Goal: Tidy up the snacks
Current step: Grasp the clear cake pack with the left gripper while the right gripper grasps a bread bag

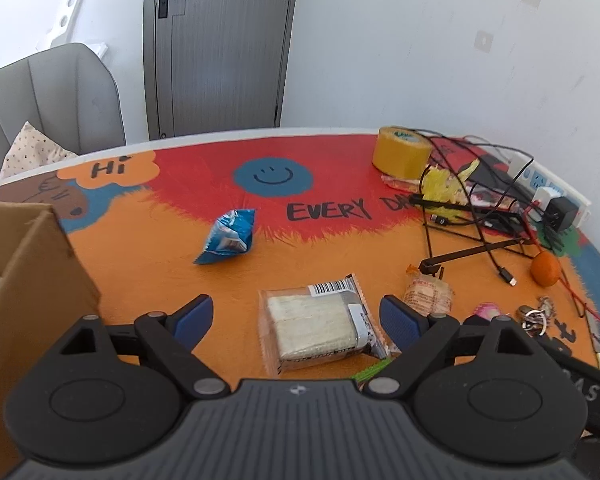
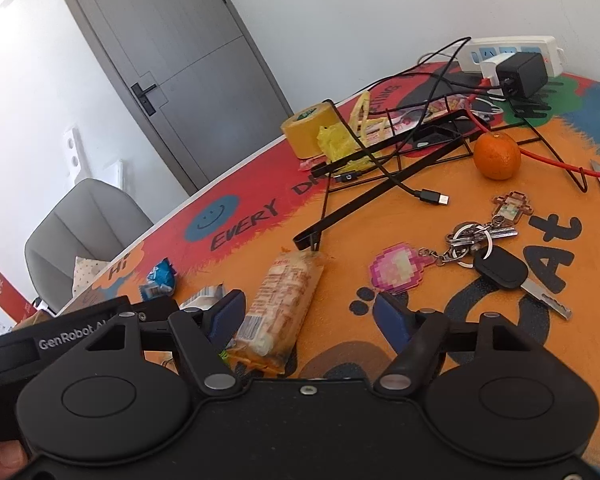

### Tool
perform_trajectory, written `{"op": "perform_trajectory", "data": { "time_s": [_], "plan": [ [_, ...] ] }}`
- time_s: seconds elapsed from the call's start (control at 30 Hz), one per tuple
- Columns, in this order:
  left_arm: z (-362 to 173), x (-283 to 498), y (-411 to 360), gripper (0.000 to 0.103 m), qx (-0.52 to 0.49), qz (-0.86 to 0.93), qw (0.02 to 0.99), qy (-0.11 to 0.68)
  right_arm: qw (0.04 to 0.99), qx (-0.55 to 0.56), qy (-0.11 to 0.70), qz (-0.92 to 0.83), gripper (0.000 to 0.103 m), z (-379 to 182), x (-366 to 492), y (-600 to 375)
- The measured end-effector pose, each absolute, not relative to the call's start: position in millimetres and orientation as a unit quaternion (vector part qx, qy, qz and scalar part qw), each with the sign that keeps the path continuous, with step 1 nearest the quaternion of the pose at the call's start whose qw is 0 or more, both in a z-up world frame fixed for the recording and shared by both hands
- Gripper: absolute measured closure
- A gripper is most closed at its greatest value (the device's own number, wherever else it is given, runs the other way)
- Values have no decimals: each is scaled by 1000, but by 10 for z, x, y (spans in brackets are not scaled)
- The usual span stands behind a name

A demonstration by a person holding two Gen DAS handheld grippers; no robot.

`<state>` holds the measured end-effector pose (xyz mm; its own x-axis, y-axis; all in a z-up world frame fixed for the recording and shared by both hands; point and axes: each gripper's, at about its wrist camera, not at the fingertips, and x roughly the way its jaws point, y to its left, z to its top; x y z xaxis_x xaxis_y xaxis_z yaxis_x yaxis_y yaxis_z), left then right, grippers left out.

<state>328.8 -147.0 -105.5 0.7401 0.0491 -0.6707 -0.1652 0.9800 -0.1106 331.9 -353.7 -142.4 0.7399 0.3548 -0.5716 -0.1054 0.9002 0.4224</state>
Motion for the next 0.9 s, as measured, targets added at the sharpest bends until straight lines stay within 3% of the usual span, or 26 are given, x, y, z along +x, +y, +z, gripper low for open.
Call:
{"op": "perform_trajectory", "data": {
  "time_s": [0.3, 0.37, 0.5, 0.57, 0.9],
  "plan": [
    [-1285, 3498, -1533, 14, -81, 66, 921, 375, 910, 193, 347, 118, 32, -1493, 3433, -3603],
    [-1324, 3525, -1533, 21, -81, 67, 919, 380, 910, 192, 348, 118, 32, -1503, 3458, -3582],
    [-1336, 3522, -1501, 46, -90, 48, 921, 377, 909, 186, 351, 123, 32, -1511, 3498, -3509],
    [-1311, 3514, -1480, 50, -90, 51, 921, 375, 909, 183, 352, 125, 32, -1516, 3509, -3462],
    [-1233, 3407, -1229, 52, -114, 70, 923, 360, 911, 159, 358, 127, 31, -1502, 3550, -3221]
  ]
}}
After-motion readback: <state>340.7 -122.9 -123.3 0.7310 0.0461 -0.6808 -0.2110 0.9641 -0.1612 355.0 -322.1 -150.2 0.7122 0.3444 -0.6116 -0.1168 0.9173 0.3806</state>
